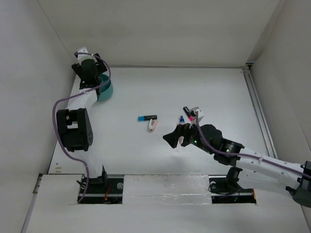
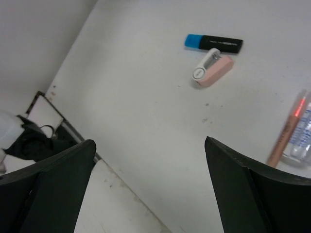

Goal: Sort the stationery into containers
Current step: Pick up the pen from the center of the board.

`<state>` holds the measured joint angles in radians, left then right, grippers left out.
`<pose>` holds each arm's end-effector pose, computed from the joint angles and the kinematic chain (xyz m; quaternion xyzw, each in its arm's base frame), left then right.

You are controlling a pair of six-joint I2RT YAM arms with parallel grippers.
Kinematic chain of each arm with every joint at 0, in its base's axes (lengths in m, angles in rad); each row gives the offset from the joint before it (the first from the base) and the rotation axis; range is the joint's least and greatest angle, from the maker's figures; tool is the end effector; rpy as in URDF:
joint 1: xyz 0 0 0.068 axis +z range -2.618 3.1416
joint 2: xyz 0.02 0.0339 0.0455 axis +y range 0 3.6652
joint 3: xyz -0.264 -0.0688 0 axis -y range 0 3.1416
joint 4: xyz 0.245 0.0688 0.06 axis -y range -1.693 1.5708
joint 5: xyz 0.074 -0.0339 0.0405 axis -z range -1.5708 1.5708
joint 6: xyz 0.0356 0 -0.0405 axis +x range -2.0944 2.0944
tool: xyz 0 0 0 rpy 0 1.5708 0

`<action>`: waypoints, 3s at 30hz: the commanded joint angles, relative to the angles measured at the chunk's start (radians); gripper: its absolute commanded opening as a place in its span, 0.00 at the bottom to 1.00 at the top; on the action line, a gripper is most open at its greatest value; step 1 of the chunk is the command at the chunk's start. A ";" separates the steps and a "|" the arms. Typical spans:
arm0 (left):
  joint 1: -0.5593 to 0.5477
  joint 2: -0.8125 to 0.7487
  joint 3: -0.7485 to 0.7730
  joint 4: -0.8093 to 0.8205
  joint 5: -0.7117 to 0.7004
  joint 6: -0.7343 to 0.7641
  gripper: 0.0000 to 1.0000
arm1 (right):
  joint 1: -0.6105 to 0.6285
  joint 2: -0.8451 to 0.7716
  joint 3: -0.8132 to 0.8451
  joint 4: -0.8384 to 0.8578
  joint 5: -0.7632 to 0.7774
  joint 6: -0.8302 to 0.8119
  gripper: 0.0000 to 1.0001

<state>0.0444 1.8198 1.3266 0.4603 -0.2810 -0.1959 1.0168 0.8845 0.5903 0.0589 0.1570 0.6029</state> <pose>0.4365 0.0293 0.3027 -0.1820 0.6948 0.0482 0.6942 0.1156 0.1763 0.2787 -0.1133 0.7761 0.4046 0.4703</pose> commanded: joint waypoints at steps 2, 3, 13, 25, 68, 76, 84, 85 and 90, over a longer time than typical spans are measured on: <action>-0.061 -0.174 0.124 -0.007 0.023 0.007 0.99 | -0.036 0.092 0.080 -0.096 0.128 0.041 1.00; -0.061 -0.183 0.158 -0.078 0.023 -0.008 0.99 | -0.061 0.123 0.118 -0.120 0.128 0.041 1.00; -0.071 -0.324 0.372 -0.477 0.255 -0.200 0.99 | -0.244 0.469 0.348 -0.383 0.164 0.032 0.90; -0.071 -0.729 -0.068 -0.747 0.273 -0.315 0.99 | -0.218 0.534 0.315 -0.378 0.180 0.066 0.70; -0.071 -0.975 -0.372 -0.753 0.307 -0.218 0.99 | -0.156 0.745 0.292 -0.344 0.210 0.104 0.44; -0.071 -0.975 -0.372 -0.753 0.316 -0.218 0.99 | -0.156 0.785 0.292 -0.344 0.210 0.104 0.00; -0.071 -0.936 -0.403 -0.664 0.595 -0.218 1.00 | -0.074 0.578 0.292 -0.236 0.171 0.025 0.00; -0.071 -0.910 -0.414 -0.651 0.697 -0.218 1.00 | -0.073 0.559 0.292 -0.214 0.145 0.012 0.00; -0.071 -0.834 -0.437 -0.562 0.968 -0.218 1.00 | -0.073 0.580 0.455 -0.172 0.086 -0.043 0.00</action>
<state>-0.0303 0.9573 0.9062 -0.2001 0.4458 -0.4263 0.9440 1.4471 0.9245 -0.2142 0.2874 0.6182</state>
